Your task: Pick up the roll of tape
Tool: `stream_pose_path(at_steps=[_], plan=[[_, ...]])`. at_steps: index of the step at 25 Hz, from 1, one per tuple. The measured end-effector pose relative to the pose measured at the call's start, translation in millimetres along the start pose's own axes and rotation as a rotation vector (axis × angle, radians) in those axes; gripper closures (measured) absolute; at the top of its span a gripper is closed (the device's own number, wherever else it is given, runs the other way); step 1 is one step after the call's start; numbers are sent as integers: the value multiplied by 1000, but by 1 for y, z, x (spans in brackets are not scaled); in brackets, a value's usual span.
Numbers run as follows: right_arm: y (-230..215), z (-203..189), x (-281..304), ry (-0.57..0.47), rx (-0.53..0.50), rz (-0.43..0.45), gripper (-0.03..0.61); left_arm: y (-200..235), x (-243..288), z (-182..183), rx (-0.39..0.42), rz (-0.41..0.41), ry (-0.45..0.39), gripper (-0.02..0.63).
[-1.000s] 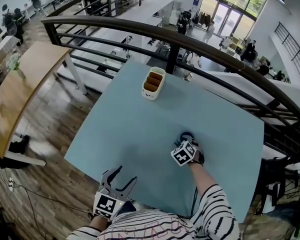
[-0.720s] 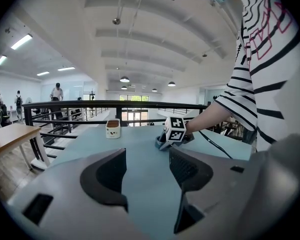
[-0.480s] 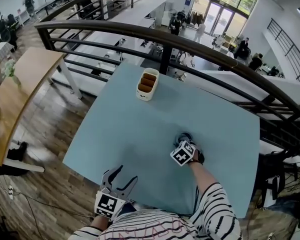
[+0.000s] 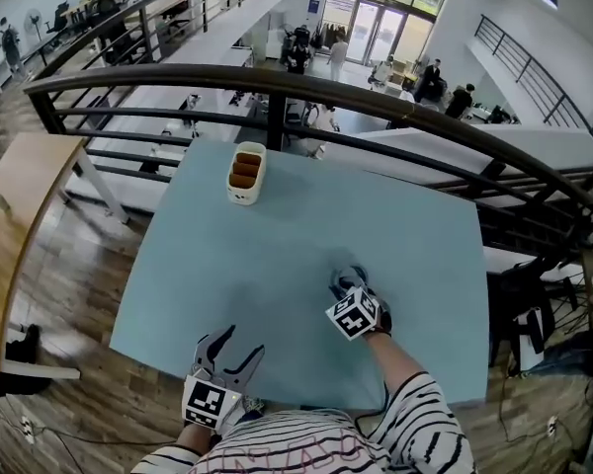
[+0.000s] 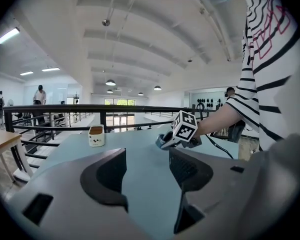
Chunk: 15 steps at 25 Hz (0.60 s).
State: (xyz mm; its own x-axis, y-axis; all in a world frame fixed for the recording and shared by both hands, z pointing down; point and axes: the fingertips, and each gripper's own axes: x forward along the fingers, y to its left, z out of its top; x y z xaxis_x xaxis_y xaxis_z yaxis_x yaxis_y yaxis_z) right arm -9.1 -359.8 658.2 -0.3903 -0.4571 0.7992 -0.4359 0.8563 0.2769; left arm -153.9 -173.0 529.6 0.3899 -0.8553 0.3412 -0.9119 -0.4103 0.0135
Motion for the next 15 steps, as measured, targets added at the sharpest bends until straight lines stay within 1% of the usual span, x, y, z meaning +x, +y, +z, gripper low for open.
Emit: stream_pose_path(at_steps=[5,10,13,15], plan=[[-4,-11,-39,-56,78,-81,485,-12,6,9,37,-61,-19,365],[7,-29,-92,-126,186,-174,485,-39,3,17,91,-141,-37,376],[10,-41,-121,-175,270,-221,485,-55,9,23,122,-184,-44,432],[12,-46,-136,-210,316,-255,485,-60,14,25,136,-202,-45,490]])
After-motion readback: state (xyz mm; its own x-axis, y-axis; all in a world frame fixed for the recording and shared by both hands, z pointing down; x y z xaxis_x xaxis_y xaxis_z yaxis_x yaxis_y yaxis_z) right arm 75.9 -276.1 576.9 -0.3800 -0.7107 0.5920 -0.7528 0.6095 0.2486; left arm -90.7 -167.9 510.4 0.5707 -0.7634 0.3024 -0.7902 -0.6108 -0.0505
